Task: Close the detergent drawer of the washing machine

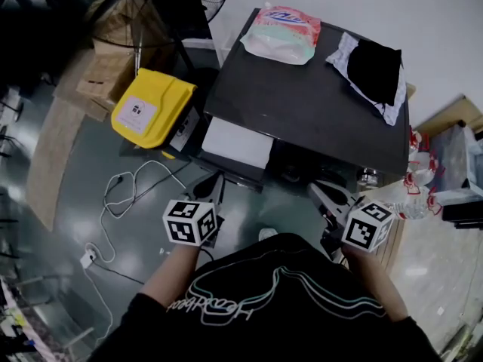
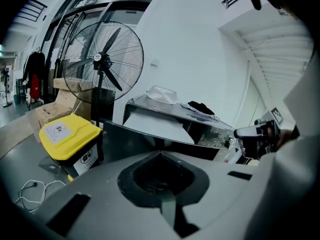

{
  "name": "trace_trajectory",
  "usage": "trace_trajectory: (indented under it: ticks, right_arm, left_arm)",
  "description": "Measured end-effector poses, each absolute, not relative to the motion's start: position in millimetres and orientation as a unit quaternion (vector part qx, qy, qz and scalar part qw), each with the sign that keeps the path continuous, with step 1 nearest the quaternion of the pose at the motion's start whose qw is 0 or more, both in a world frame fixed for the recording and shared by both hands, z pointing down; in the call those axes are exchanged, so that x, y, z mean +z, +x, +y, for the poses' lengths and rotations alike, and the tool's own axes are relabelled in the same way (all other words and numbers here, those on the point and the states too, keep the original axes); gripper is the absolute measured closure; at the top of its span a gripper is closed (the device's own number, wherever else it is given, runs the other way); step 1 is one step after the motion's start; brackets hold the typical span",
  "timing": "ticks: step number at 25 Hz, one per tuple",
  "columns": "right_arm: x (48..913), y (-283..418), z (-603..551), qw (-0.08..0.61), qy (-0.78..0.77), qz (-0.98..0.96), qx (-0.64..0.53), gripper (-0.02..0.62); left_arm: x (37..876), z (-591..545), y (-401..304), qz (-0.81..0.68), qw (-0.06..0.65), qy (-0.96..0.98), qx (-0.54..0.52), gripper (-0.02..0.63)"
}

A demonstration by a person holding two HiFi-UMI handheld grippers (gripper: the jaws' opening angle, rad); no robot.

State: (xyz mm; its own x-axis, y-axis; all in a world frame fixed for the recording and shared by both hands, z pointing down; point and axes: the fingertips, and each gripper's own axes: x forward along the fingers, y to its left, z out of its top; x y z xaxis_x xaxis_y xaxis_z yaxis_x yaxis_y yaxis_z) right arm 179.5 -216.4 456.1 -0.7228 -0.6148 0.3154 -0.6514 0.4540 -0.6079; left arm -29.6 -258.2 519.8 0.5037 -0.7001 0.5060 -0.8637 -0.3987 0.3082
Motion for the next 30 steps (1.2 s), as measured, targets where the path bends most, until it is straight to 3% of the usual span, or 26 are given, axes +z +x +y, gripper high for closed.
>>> trace_trajectory:
  ticks: [30]
  right_arm:
    - [452.0,185.7,-267.0,0.034,0.35,-0.872,0.341,0.568]
  left_arm:
    - [516.0,-322.7,-7.4,-0.479,0.254,0.828,0.142,0.584]
